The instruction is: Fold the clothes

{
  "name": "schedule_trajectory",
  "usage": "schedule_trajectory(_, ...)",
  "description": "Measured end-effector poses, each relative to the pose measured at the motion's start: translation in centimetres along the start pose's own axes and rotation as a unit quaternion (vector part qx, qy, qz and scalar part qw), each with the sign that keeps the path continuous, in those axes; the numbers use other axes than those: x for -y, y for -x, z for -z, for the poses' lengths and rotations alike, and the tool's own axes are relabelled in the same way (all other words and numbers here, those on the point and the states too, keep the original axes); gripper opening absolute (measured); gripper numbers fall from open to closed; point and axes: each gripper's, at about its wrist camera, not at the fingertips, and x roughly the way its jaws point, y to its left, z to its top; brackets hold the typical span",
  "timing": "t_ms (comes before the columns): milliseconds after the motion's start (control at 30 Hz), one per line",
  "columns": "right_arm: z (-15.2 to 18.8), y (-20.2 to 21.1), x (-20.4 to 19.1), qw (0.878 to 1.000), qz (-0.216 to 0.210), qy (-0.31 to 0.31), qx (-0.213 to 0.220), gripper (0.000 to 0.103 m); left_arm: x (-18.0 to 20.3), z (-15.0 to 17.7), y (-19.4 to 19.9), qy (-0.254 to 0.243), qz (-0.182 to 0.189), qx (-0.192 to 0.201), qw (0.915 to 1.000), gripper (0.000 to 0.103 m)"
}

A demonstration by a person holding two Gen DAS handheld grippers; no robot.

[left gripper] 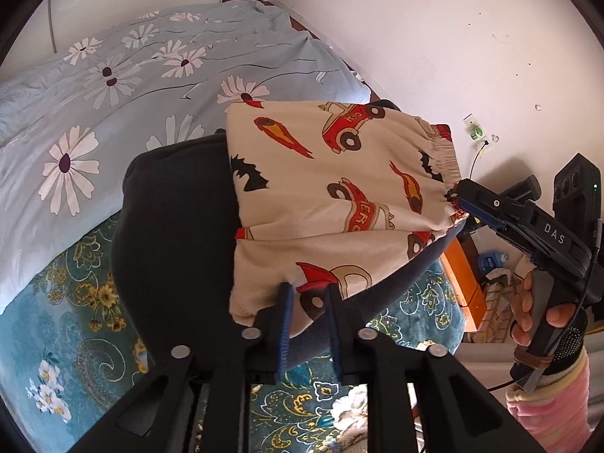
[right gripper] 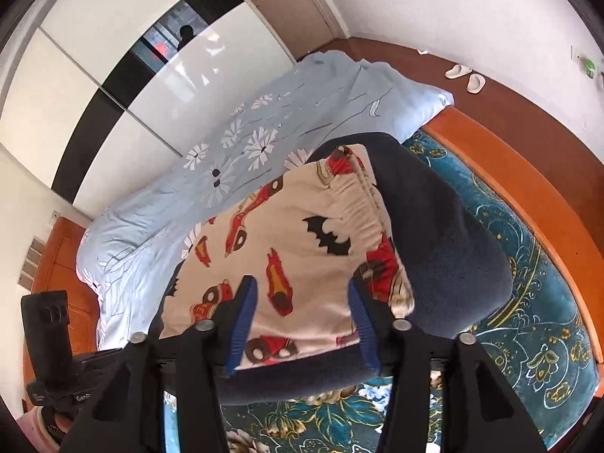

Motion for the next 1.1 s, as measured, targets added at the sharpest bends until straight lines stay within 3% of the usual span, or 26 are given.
schedule_trajectory(67, 1.0, 0.0, -0.1, 1.0, 0.004, 0.002, -0.004, 0.061, 0.6, 0.7, 0.5, -0.01, 0.003, 0.006, 0.9999, 0.054)
schedule_trajectory(133, 1.9, 0.0, -0.3, 1.0, 0.008, 0.005, -0.008, 0.062, 1.2, 1.3, 0.6, -0.024, 0.0, 0.003, 0.9997, 0.063)
schedule_trajectory(233, 3.4, 0.0, -0.5, 1.0, 0.013, 0.008, -0.014, 0.065, 1.9, 2.1, 0.8, -0.046, -0.015, 0.004, 0.9988, 0.069)
schedule_trajectory(267, 3.9, 0.0, -0.6, 1.0, 0.015, 0.009, -0.016, 0.069, 2.1, 2.3, 0.8, -0.051, -0.019, 0.003, 0.9985, 0.074)
schedule_trajectory(333, 4.7, 0.3, -0.7, 1.0, 0.018, 0.013, -0.014, 0.091, 2.1, 2.7, 0.8, -0.044, -0.017, 0.0, 0.9989, 0.079)
schedule_trajectory(367, 4.9, 0.6, -0.7, 1.0, 0.018, 0.015, -0.008, 0.091, 2.0, 2.9, 0.8, -0.036, -0.015, -0.001, 0.9992, 0.082)
schedule_trajectory(500, 5.6, 1.2, -0.8, 0.999, 0.02, 0.025, -0.001, 0.092, 1.3, 3.7, 0.6, -0.005, -0.016, -0.011, 0.9998, 0.09)
schedule_trajectory(600, 5.8, 1.6, -0.8, 0.999, 0.02, 0.029, 0.007, 0.103, 1.2, 4.4, 0.7, 0.004, -0.019, -0.015, 0.9997, 0.093)
schedule_trajectory(767, 6.1, 2.1, -1.2, 0.999, 0.022, 0.038, 0.019, 0.103, 0.8, 5.0, 1.3, 0.018, -0.022, -0.01, 0.9996, 0.102)
schedule_trajectory(967, 6.4, 2.4, -2.1, 0.998, 0.028, 0.06, 0.022, 0.103, 0.3, 5.4, 1.8, 0.049, -0.039, 0.006, 0.998, 0.103)
schedule_trajectory(1100, 6.6, 2.6, -2.4, 0.996, 0.037, 0.074, 0.032, 0.103, 0.7, 5.4, 1.9, 0.041, -0.043, 0.013, 0.9981, 0.103)
